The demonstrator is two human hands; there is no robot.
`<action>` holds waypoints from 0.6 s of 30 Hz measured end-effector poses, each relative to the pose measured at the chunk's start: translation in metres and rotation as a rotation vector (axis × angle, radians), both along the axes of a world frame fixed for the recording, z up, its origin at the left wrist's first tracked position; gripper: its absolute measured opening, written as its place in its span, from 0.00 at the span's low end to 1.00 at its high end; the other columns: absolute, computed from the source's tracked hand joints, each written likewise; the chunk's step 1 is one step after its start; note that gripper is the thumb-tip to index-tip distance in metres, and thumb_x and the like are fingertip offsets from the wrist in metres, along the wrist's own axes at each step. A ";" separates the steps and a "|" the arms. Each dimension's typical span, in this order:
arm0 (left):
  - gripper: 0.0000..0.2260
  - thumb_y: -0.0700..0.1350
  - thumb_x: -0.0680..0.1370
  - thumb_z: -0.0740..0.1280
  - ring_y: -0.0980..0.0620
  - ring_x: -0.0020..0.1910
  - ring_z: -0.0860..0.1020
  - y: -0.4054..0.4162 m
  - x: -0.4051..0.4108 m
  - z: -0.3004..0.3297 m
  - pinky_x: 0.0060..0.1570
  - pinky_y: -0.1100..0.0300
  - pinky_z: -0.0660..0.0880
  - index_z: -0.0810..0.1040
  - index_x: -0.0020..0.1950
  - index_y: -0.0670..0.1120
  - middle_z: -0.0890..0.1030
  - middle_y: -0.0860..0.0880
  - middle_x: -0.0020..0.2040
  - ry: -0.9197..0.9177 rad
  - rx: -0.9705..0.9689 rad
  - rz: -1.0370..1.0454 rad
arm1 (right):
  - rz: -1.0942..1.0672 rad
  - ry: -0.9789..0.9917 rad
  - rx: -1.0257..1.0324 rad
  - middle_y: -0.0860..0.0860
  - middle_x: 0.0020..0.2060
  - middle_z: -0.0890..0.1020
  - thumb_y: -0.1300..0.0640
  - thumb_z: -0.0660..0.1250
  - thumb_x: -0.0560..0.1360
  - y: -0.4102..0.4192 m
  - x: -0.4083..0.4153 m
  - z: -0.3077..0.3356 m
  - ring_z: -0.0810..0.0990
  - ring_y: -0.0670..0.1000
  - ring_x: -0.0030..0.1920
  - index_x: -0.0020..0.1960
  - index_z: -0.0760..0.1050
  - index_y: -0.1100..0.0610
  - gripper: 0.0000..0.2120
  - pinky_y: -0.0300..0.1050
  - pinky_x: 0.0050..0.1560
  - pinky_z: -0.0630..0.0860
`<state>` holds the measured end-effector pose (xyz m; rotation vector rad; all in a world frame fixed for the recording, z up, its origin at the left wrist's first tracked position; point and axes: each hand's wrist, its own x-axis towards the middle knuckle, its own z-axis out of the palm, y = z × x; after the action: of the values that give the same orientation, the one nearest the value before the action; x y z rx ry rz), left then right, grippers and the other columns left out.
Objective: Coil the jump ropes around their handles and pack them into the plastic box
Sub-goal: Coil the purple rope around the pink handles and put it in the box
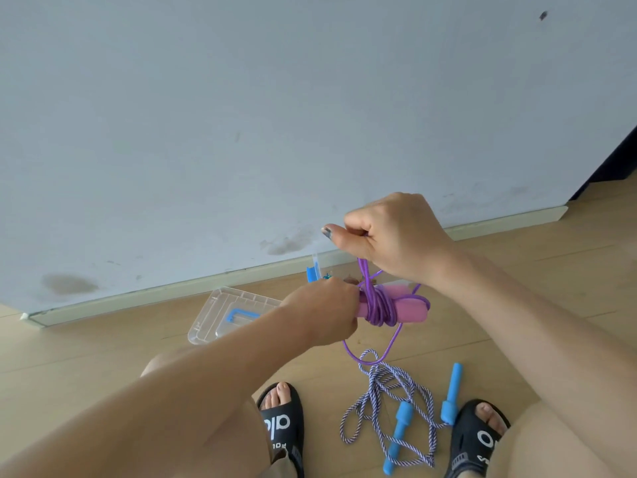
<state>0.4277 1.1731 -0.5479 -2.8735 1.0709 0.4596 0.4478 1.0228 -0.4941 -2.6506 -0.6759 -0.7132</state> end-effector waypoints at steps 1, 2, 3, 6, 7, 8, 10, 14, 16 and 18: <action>0.03 0.44 0.77 0.61 0.45 0.37 0.73 0.000 0.000 0.001 0.34 0.55 0.68 0.72 0.47 0.45 0.64 0.53 0.34 -0.008 0.007 -0.024 | -0.009 -0.014 0.007 0.52 0.22 0.56 0.39 0.58 0.78 -0.001 0.000 -0.001 0.57 0.55 0.27 0.28 0.55 0.55 0.28 0.42 0.28 0.52; 0.03 0.44 0.78 0.61 0.45 0.37 0.72 -0.001 -0.002 0.002 0.35 0.55 0.68 0.71 0.47 0.45 0.63 0.53 0.34 -0.017 0.000 -0.049 | -0.029 0.001 0.011 0.52 0.22 0.56 0.38 0.57 0.78 -0.003 0.002 -0.004 0.57 0.55 0.27 0.28 0.56 0.56 0.28 0.41 0.28 0.51; 0.04 0.45 0.78 0.61 0.44 0.37 0.74 -0.002 -0.005 0.002 0.35 0.55 0.68 0.71 0.48 0.45 0.65 0.52 0.35 -0.029 -0.014 -0.073 | -0.059 0.037 0.005 0.52 0.21 0.56 0.37 0.57 0.78 -0.005 0.006 -0.008 0.58 0.56 0.27 0.28 0.56 0.56 0.29 0.41 0.28 0.51; 0.06 0.47 0.78 0.61 0.41 0.41 0.78 -0.004 -0.016 0.004 0.36 0.56 0.67 0.71 0.51 0.45 0.75 0.46 0.42 -0.069 -0.075 -0.101 | -0.136 0.227 -0.036 0.53 0.21 0.58 0.35 0.57 0.78 -0.007 0.019 -0.028 0.61 0.56 0.27 0.28 0.56 0.57 0.31 0.44 0.29 0.56; 0.07 0.47 0.78 0.61 0.41 0.42 0.78 -0.003 -0.016 0.006 0.36 0.56 0.67 0.71 0.52 0.45 0.77 0.45 0.44 -0.080 -0.097 -0.099 | -0.154 0.308 -0.044 0.53 0.21 0.60 0.35 0.58 0.79 -0.007 0.021 -0.036 0.62 0.55 0.27 0.28 0.57 0.57 0.31 0.45 0.30 0.58; 0.07 0.47 0.78 0.61 0.42 0.43 0.78 -0.002 -0.016 0.008 0.37 0.56 0.66 0.71 0.52 0.45 0.77 0.46 0.45 -0.085 -0.119 -0.097 | -0.165 0.388 -0.041 0.52 0.22 0.61 0.36 0.58 0.79 -0.007 0.023 -0.044 0.62 0.54 0.26 0.28 0.58 0.58 0.31 0.45 0.31 0.60; 0.07 0.48 0.78 0.61 0.44 0.41 0.76 0.002 -0.014 0.013 0.37 0.57 0.64 0.71 0.52 0.45 0.74 0.48 0.44 -0.084 -0.146 -0.102 | -0.126 0.582 0.022 0.52 0.22 0.61 0.36 0.58 0.79 -0.008 0.021 -0.057 0.62 0.53 0.25 0.28 0.60 0.57 0.31 0.46 0.32 0.62; 0.07 0.48 0.76 0.65 0.50 0.36 0.69 0.008 -0.018 0.015 0.36 0.61 0.61 0.73 0.50 0.46 0.70 0.52 0.38 -0.034 -0.304 -0.089 | -0.039 1.108 0.284 0.51 0.25 0.64 0.32 0.61 0.76 -0.008 0.013 -0.080 0.63 0.48 0.26 0.28 0.63 0.55 0.30 0.42 0.33 0.63; 0.05 0.45 0.73 0.67 0.51 0.31 0.65 0.007 -0.016 0.018 0.34 0.64 0.60 0.73 0.45 0.47 0.67 0.56 0.32 0.005 -0.474 -0.025 | -0.075 1.193 0.408 0.52 0.28 0.68 0.35 0.64 0.76 -0.009 0.005 -0.081 0.68 0.49 0.30 0.31 0.66 0.55 0.27 0.46 0.40 0.68; 0.06 0.44 0.71 0.68 0.51 0.29 0.66 0.008 -0.009 0.021 0.31 0.63 0.60 0.72 0.40 0.47 0.70 0.55 0.28 0.040 -0.579 0.122 | -0.161 1.191 0.418 0.50 0.29 0.66 0.51 0.61 0.82 -0.009 -0.007 -0.077 0.66 0.47 0.29 0.32 0.63 0.55 0.21 0.41 0.40 0.68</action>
<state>0.4192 1.1808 -0.5264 -3.4569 1.2047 0.2385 0.4411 1.0137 -0.5707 -2.1828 0.0385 0.6441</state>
